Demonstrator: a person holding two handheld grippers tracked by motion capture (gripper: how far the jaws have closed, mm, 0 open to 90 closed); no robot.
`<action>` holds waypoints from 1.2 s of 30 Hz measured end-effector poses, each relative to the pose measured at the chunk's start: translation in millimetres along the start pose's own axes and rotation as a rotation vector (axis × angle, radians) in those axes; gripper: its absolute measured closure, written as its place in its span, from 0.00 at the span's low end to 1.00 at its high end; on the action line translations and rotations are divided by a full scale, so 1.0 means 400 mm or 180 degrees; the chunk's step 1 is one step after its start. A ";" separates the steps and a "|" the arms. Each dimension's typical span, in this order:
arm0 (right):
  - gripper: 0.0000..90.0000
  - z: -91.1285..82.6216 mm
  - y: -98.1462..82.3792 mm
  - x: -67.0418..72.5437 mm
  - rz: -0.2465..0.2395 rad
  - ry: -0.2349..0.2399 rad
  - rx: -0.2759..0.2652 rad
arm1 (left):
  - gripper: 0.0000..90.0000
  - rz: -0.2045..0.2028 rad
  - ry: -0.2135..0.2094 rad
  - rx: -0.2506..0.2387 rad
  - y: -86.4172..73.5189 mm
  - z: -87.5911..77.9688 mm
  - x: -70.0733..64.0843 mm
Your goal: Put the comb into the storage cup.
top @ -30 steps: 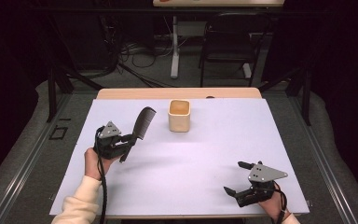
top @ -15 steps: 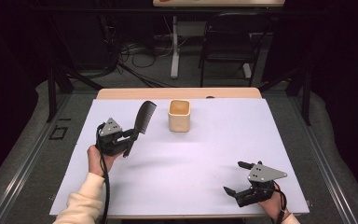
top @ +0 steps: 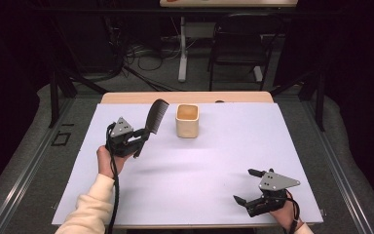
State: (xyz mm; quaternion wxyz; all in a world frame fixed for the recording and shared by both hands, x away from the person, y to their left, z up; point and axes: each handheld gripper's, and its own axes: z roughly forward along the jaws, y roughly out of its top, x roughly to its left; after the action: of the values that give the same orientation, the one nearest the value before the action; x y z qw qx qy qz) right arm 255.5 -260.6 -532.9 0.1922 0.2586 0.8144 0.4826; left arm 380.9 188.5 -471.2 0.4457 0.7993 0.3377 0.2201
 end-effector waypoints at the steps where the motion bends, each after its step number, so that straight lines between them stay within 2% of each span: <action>1: 0.00 0.001 0.000 0.000 0.0000 0.0000 0.0000 | 0.80 0.0005 0.0003 -0.0005 0.002 0.001 0.001; 4: 0.00 0.001 0.000 0.001 0.0004 0.0008 0.0004 | 0.80 -0.0013 -0.0004 -0.0023 0.013 0.005 0.002; 10: 0.00 0.000 -0.001 0.000 0.0011 0.0000 0.0004 | 0.80 0.0045 0.0015 -0.0046 0.044 0.010 0.002; 16: 0.00 0.001 -0.001 0.001 0.0007 0.0005 0.0014 | 0.80 0.0014 0.0015 -0.0093 0.066 0.019 0.009; 36: 0.00 0.000 -0.001 -0.001 0.0003 0.0015 -0.0005 | 0.80 0.0026 0.0009 -0.0224 0.134 0.057 0.032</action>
State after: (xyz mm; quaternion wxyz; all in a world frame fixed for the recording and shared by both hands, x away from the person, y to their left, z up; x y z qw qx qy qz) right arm 255.6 -261.0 -533.3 0.1902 0.2576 0.8144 0.4840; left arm 422.9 165.0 -435.8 0.4722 0.7842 0.3270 0.2347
